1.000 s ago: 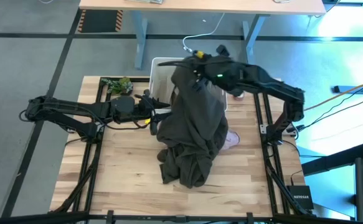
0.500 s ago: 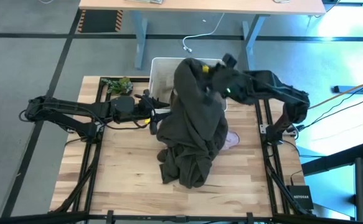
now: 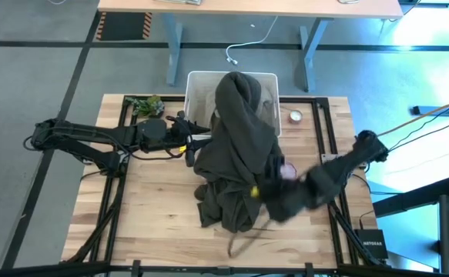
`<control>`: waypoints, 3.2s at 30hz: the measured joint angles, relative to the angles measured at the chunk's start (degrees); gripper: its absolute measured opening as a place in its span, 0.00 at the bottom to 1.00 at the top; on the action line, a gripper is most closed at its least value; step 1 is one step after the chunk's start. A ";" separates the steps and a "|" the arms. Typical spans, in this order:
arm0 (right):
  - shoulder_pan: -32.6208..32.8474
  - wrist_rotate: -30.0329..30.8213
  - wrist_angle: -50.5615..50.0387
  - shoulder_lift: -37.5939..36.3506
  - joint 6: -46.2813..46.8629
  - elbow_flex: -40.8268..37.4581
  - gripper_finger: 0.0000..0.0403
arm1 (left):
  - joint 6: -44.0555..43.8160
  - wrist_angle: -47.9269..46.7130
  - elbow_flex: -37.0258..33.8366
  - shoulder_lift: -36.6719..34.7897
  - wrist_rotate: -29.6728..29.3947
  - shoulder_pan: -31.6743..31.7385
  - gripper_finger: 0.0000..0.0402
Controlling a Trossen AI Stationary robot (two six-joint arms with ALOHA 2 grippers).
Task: Sort clothes
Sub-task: Put the gray jacket in the white bin
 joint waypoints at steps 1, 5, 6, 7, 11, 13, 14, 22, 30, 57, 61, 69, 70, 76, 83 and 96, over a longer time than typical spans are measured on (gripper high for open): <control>1.58 -0.46 1.67 0.00 0.52 -3.02 0.48 | 0.00 0.00 0.00 0.00 0.00 0.00 0.41; 6.34 -5.22 10.65 0.23 1.33 -15.11 0.48 | 0.17 0.03 0.00 0.00 0.00 0.00 0.41; 7.19 -6.23 13.18 0.30 1.06 -17.81 0.48 | 0.17 0.03 0.00 0.00 0.00 0.00 0.41; 7.95 -7.10 15.38 0.39 0.18 -20.35 0.48 | 0.17 0.08 0.00 0.00 0.00 0.14 0.41; 9.74 -8.02 25.17 1.26 -5.45 -28.17 0.48 | -0.20 0.21 0.00 0.00 -0.02 0.45 0.41; 9.80 -7.58 29.37 2.25 -9.79 -30.74 0.48 | -0.36 0.34 0.00 0.00 -0.02 0.48 0.41; 9.81 -7.26 31.35 2.83 -12.01 -31.87 0.48 | -0.37 0.36 0.00 0.00 -0.03 0.46 0.41; 7.20 6.72 42.52 8.28 -26.51 -35.33 0.48 | -0.26 0.32 0.00 0.00 -0.02 0.52 0.41; 1.50 3.57 45.52 11.58 -28.74 -35.33 0.48 | -0.23 0.27 0.00 0.00 0.00 0.52 0.41; 1.22 30.79 32.92 -5.37 -30.14 -15.15 0.03 | -1.29 0.11 0.00 0.00 -0.02 0.52 0.41; -1.82 36.65 34.48 -8.25 -38.50 -8.54 0.03 | -1.29 0.14 0.00 0.00 -0.02 0.52 0.41; -15.38 33.46 45.54 -9.66 -54.08 4.98 0.03 | -1.29 0.34 0.00 0.00 -0.02 0.52 0.41; -17.38 32.05 47.79 -9.66 -55.63 5.98 0.03 | -1.29 0.36 0.00 0.02 -0.02 0.54 0.41; -28.91 22.47 56.02 -9.61 -57.33 7.92 0.03 | -1.29 0.36 0.00 0.01 -0.04 0.55 0.41; -39.10 11.54 42.61 -6.34 -41.08 7.92 0.05 | -0.81 0.15 0.00 0.02 -0.02 0.55 0.41; -47.82 -2.52 22.98 7.65 -14.98 7.92 0.19 | -1.05 0.14 0.00 0.02 0.00 0.55 0.41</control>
